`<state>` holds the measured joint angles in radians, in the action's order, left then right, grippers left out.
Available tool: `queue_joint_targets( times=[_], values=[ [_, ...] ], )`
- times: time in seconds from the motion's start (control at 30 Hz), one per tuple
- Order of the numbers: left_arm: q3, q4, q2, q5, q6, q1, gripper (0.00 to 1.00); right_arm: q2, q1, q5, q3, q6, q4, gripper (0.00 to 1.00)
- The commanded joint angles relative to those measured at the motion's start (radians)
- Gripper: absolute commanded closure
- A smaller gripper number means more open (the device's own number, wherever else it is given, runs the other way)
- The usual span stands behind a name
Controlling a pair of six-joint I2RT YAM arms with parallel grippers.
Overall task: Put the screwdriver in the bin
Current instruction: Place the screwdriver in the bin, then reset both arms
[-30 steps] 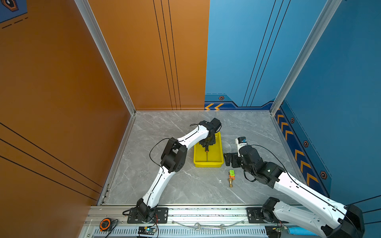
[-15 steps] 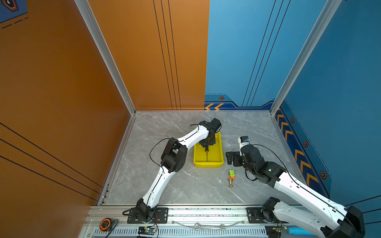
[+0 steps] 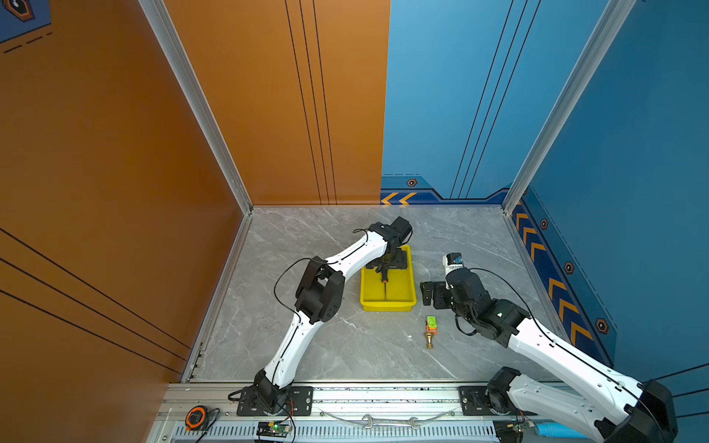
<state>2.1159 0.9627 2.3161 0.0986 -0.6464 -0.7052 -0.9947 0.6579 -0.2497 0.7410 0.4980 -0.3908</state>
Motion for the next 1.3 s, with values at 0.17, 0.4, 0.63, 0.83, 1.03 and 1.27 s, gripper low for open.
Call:
queue_joint_targets(
  times=[0.17,0.4,0.63,0.83,1.03,1.27],
  values=[
    [-0.289,-0.018,-0.432,-0.018,0.134,-0.007,0.02,-0.002,-0.031,-0.028,0.064,0.024,-0.073,0.0],
    [-0.724,-0.167,-0.761,0.035,0.185,0.092,0.02,0.037,-0.11,0.009,0.052,-0.003,-0.084,0.0],
    [-1.061,-0.328,-1.013,0.111,0.187,0.277,0.02,0.088,-0.206,-0.088,0.0,-0.047,-0.069,0.0],
    [-1.281,-0.465,-1.176,0.212,0.221,0.43,0.02,0.222,-0.357,-0.108,-0.205,-0.093,0.187,0.0],
    [-1.368,-0.527,-1.207,0.369,0.198,0.525,0.02,0.312,-0.422,-0.101,-0.471,-0.293,0.695,0.0],
    [-1.547,-0.862,-1.253,0.339,0.33,0.558,0.02,0.12,-0.504,-0.07,-0.44,-0.418,0.762,0.0]
  ],
)
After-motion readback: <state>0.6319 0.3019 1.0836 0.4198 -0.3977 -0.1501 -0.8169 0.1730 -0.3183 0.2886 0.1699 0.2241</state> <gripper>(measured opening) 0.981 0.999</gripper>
